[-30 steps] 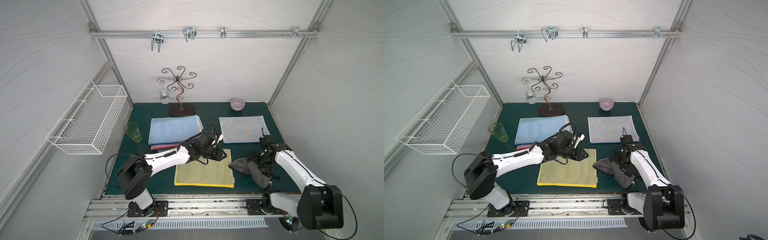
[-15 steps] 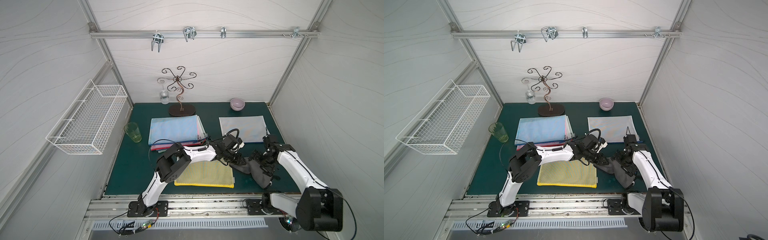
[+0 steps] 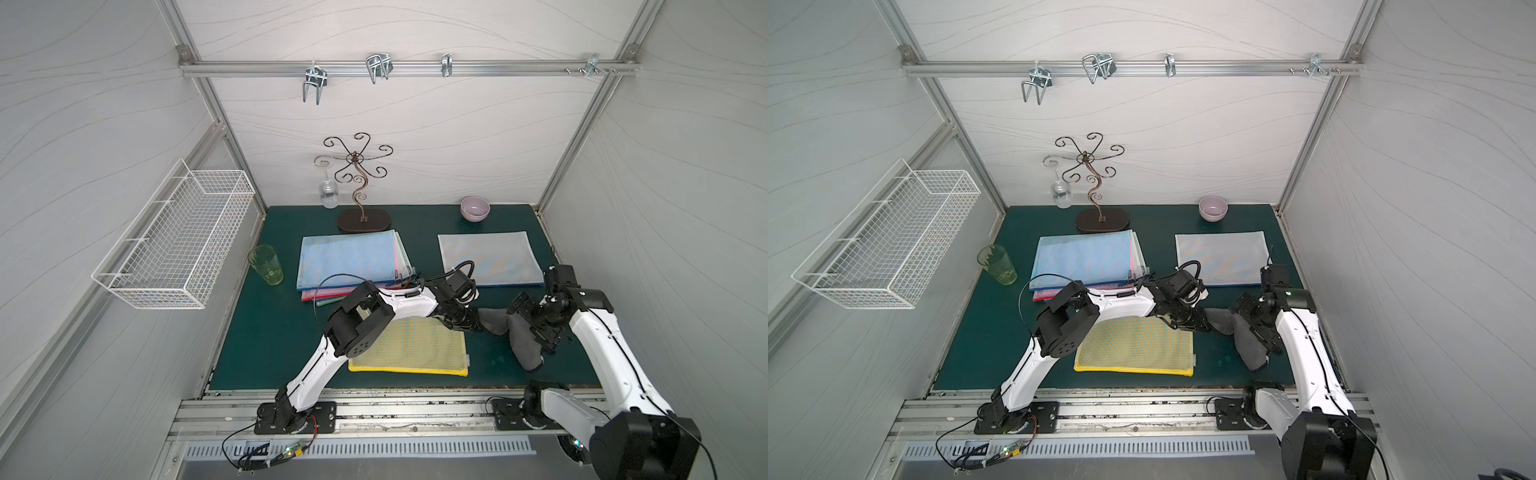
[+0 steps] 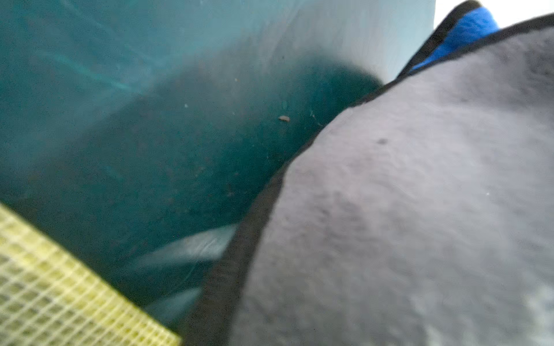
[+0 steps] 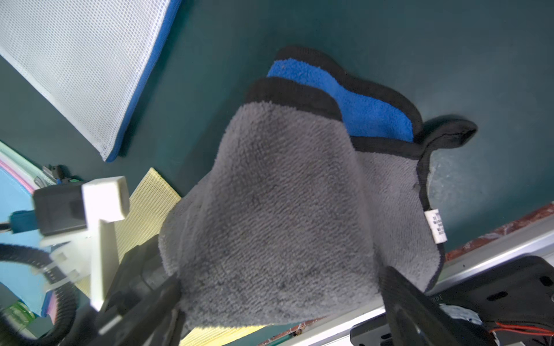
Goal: Wipe the document bag
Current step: Place the cleaning item at the center of the board.
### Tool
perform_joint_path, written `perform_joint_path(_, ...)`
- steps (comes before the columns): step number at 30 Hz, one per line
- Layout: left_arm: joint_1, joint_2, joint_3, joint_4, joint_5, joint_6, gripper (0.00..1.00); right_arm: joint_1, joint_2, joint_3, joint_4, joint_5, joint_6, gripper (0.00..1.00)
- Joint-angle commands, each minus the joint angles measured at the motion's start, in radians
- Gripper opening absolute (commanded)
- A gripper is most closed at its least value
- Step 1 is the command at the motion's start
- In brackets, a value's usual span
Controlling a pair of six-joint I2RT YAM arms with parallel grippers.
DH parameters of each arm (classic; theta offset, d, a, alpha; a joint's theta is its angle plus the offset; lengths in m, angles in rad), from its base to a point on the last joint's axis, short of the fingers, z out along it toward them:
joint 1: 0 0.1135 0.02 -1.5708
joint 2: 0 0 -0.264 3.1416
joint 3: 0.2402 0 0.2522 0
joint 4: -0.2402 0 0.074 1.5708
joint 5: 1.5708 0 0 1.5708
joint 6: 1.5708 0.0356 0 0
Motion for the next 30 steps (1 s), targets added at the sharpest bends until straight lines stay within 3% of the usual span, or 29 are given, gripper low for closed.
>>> perform_joint_path(1,-0.004,0.046,0.012,-0.066,-0.029,0.017,0.31,-0.007,-0.016,0.031,-0.042,0.008,-0.009,0.99)
perform_joint_path(7,-0.001,-0.187,-0.197,0.165,-0.024,0.055,0.31,-0.023,-0.008,-0.071,0.028,0.055,-0.014,0.97)
perform_joint_path(13,0.003,-0.28,-0.24,0.23,0.021,0.072,0.31,-0.023,0.048,-0.183,0.104,0.018,-0.011,0.92)
perform_joint_path(22,-0.015,-0.1,-0.051,0.302,0.14,-0.014,0.33,-0.023,0.064,-0.19,0.119,0.004,-0.011,0.91)
perform_joint_path(30,-0.013,0.106,0.134,0.044,0.095,-0.043,0.32,-0.024,0.018,-0.11,0.05,-0.005,-0.003,0.95)
